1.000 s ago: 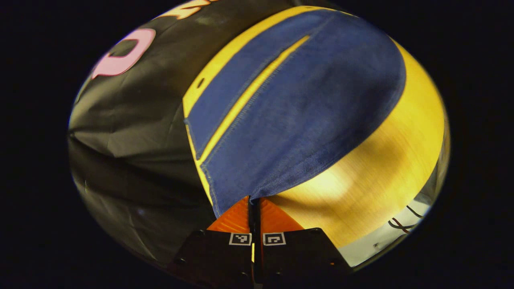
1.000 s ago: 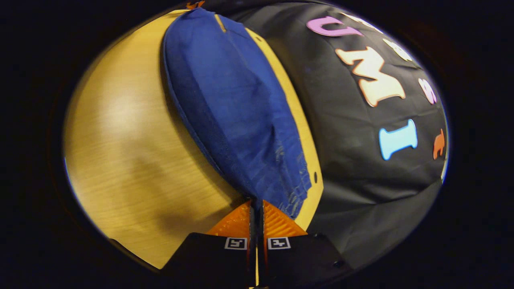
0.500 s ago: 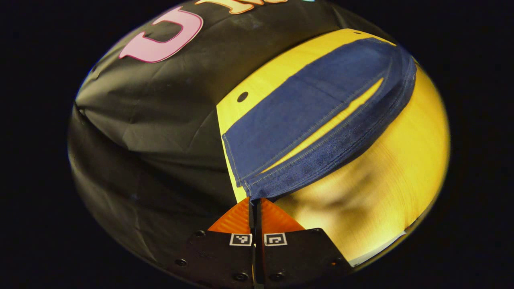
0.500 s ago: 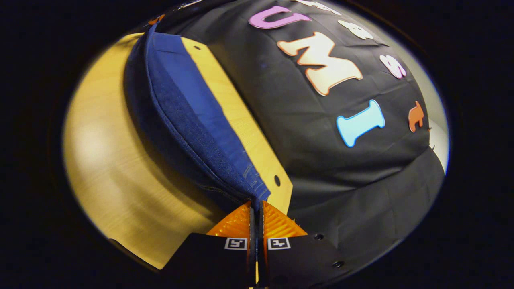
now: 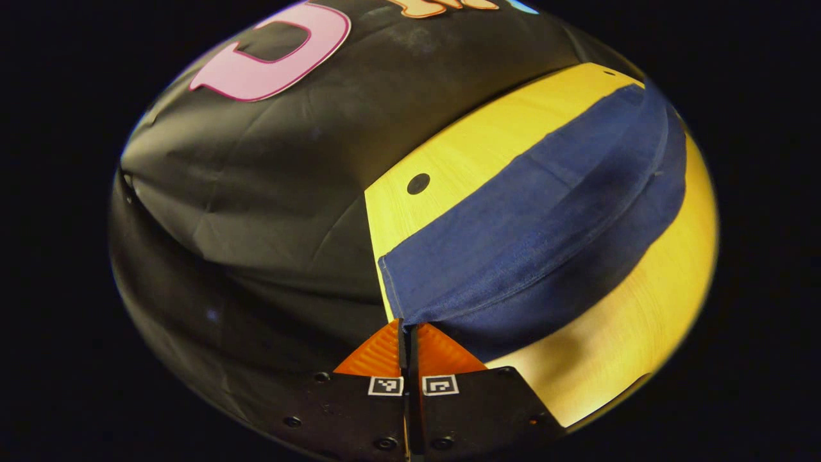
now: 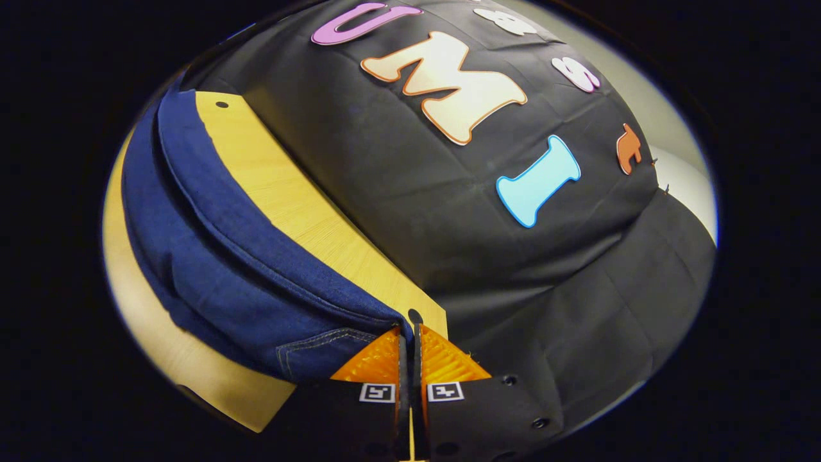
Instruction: Grasp the waist and the cuffs of the jeans and fold them to make the two legs overlap; first hold the waist and fold one-third of the jeans toward the cuffs, then hold the cuffs and fold the remaining one-third in the same direction to finish folding.
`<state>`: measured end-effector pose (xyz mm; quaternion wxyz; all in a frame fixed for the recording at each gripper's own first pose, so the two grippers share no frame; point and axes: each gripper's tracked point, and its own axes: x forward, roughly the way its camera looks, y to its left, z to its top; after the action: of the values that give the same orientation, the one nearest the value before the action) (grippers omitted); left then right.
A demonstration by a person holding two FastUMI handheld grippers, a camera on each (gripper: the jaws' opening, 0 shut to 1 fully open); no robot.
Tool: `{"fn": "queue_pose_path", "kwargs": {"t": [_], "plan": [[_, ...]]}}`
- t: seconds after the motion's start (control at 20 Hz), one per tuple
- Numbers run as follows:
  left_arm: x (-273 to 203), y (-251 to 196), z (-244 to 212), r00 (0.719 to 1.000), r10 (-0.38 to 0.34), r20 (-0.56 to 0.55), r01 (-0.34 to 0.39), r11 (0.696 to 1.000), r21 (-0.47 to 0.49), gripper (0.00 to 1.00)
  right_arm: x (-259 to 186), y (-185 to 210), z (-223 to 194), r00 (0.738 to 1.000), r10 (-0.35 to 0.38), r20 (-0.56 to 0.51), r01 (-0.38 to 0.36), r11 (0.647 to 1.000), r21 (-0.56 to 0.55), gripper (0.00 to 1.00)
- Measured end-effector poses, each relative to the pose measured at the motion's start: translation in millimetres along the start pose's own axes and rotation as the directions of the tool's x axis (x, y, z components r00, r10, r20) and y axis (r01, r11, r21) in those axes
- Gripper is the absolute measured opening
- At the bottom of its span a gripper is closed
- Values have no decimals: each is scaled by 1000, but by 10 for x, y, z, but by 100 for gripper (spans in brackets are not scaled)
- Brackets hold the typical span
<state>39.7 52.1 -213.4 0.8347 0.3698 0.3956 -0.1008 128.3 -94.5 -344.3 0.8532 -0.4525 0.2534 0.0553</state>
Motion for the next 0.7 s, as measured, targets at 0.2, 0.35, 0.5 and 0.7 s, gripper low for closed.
{"fn": "queue_pose_path", "kwargs": {"t": [0.2, 0.35, 0.5, 0.7], "plan": [[84, -190, 238, 995, -93, -31, 84, 973, -213, 0, 369, 186, -26, 999, 30, -33, -29, 999, 31, 4], [-65, -135, 498, 991, -132, -30, 107, 899, -425, 0, 593, 431, -122, 994, 79, -80, -70, 991, 115, 4], [-188, -155, 564, 991, -125, -48, 102, 940, -327, 0, 763, 628, -308, 980, 106, -170, -71, 977, 201, 7], [-147, -164, 588, 991, -120, -67, 93, 945, -314, 0, 889, 564, -302, 974, 60, -218, 0, 964, 266, 35]]}}
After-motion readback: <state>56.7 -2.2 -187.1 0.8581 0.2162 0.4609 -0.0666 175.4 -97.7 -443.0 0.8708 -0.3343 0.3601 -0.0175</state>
